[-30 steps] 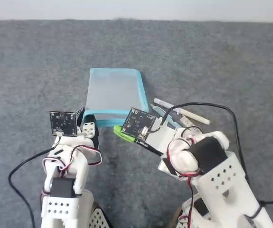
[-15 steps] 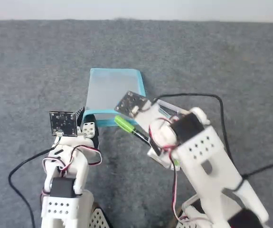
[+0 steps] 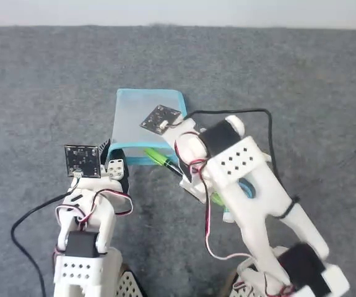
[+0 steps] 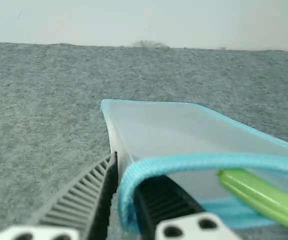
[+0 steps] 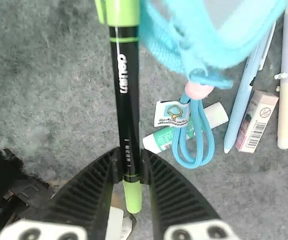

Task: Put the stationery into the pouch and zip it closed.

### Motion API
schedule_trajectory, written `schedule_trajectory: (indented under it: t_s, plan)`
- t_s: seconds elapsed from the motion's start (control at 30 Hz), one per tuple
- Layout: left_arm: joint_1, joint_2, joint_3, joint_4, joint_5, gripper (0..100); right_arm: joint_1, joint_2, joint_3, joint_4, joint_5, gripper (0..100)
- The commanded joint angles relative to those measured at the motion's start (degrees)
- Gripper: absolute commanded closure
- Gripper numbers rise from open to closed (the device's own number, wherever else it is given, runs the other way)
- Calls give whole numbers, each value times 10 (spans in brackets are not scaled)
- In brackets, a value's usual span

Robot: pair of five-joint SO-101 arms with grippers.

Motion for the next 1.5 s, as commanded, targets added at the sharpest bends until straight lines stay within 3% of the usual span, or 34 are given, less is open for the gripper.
schedule_trajectory:
  t_s: [0.0, 0.53, 0.7, 0.87, 1.47]
  plan:
    - [6, -11, -15, -21, 4, 989, -3, 9, -51, 22, -8, 992]
    - [35, -11, -4, -21, -24, 989, 102, 155, -185, 22, -20, 992]
    - [94, -11, 12, -20, -55, 989, 130, 169, -196, 22, -20, 992]
    - [140, -11, 22, -21, -76, 989, 111, 167, -205, 22, -35, 992]
    - [142, -11, 24, -21, -76, 989, 4, 174, -335, 15, -41, 992]
